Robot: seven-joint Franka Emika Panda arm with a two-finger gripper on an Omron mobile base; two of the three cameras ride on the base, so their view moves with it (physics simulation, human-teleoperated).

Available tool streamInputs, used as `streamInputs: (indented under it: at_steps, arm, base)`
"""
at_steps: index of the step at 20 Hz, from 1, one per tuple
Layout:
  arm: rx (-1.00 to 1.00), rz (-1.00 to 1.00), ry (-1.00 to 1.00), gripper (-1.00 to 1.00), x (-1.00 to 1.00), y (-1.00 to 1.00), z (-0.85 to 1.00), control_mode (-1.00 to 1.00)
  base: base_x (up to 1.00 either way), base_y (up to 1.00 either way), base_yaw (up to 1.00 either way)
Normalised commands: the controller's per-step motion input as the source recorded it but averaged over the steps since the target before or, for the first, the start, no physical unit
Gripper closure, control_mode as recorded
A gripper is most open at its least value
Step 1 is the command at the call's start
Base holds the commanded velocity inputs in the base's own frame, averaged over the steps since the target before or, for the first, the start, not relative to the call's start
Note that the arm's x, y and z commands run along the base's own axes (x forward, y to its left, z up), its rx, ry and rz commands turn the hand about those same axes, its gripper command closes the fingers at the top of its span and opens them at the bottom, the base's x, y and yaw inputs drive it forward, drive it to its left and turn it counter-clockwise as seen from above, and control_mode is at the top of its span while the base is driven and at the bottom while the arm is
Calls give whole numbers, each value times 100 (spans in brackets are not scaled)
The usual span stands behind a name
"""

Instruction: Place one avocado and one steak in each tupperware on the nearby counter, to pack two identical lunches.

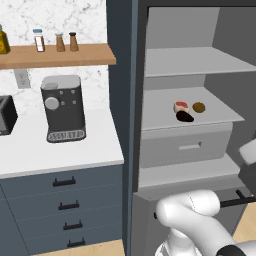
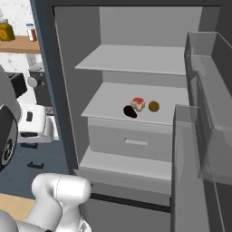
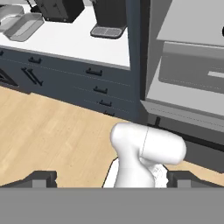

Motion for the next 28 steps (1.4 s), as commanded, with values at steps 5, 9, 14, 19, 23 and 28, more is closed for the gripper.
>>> streamInputs:
  at_steps: [5,9,14,19,23,28]
  arm:
    - [-9,0,-1,-100,33,-68,-28,-100]
    - [-1,-21,0,-100,69,-45,-24,-100]
    - [0,-9,1,-100,90,-46,-20,-100]
    - [0,0,0,-100,85,-42,-22,-100]
    - [0,0,0,-100,88,-23,-33,-100]
    - [0,0,-2,-100,80,-2,-32,-100]
  base:
    - [0,0,0]
    - [0,0,0]
    - [0,0,0]
    - [0,0,0]
    - [0,0,0]
    - [0,0,0]
